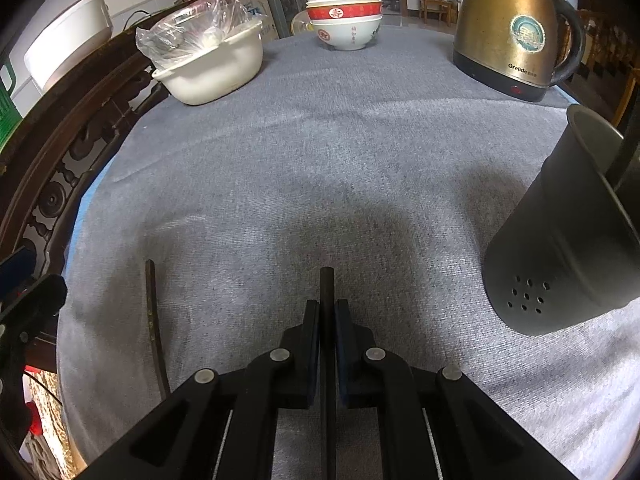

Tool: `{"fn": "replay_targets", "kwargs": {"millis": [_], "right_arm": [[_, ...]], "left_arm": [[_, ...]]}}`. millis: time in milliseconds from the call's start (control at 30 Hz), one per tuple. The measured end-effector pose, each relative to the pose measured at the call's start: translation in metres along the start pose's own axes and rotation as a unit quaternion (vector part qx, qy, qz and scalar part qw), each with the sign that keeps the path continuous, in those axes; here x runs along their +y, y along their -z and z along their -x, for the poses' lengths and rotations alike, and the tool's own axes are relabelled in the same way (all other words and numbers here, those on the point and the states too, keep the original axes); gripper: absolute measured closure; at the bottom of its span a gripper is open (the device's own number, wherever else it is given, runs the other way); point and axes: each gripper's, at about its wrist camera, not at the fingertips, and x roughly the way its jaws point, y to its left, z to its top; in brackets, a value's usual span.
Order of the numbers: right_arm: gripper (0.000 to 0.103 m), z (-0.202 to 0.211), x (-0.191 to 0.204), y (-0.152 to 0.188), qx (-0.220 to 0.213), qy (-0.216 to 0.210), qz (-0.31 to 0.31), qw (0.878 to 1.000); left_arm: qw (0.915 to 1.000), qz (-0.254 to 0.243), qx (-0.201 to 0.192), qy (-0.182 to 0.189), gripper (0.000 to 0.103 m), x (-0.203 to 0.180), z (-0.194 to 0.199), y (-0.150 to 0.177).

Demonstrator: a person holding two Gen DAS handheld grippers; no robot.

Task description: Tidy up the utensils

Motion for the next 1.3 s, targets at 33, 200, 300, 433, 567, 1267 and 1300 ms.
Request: {"fn": "replay_targets", "kwargs": {"millis": [33, 200, 300, 433, 567, 1267, 1300], "right_arm": [[0.094, 0.001, 0.001, 0.001, 0.000, -0.002, 0.001, 1.000], [0.095, 0.005, 0.005, 0.005, -0.005, -0.005, 0.005, 1.000], [0.095, 0.007, 0.005, 0.006, -0.007, -0.006, 0.005, 1.000], [0.095, 0.011, 0.005, 0.007, -0.011, -0.006, 0.005, 1.000], [0.095, 0.017, 0.006, 0.010, -0.016, -0.006, 0.008, 1.000], [0.095, 0.100, -0.020, 0.046, -0.103, -0.058, 0.005, 0.993], [0.095, 0.105, -0.020, 0.047, -0.110, -0.063, 0.006, 0.992]], "left_arm": [[1.0000, 0.000, 0.000, 0.000, 0.055, 0.000, 0.000, 0.000], [1.0000, 0.001, -0.001, -0.002, 0.055, 0.000, 0.002, 0.000], [1.0000, 0.000, -0.004, -0.002, 0.055, -0.001, 0.004, 0.000], [1.0000, -0.001, -0.005, -0.003, 0.055, -0.002, 0.007, 0.000], [1.0000, 0.000, -0.006, -0.003, 0.055, -0.002, 0.009, 0.001], [0.9483, 0.168, 0.201, 0.179, 0.055, 0.035, -0.101, 0.003], [0.9452, 0.172, 0.210, 0.181, 0.055, 0.033, -0.109, 0.000]]}}
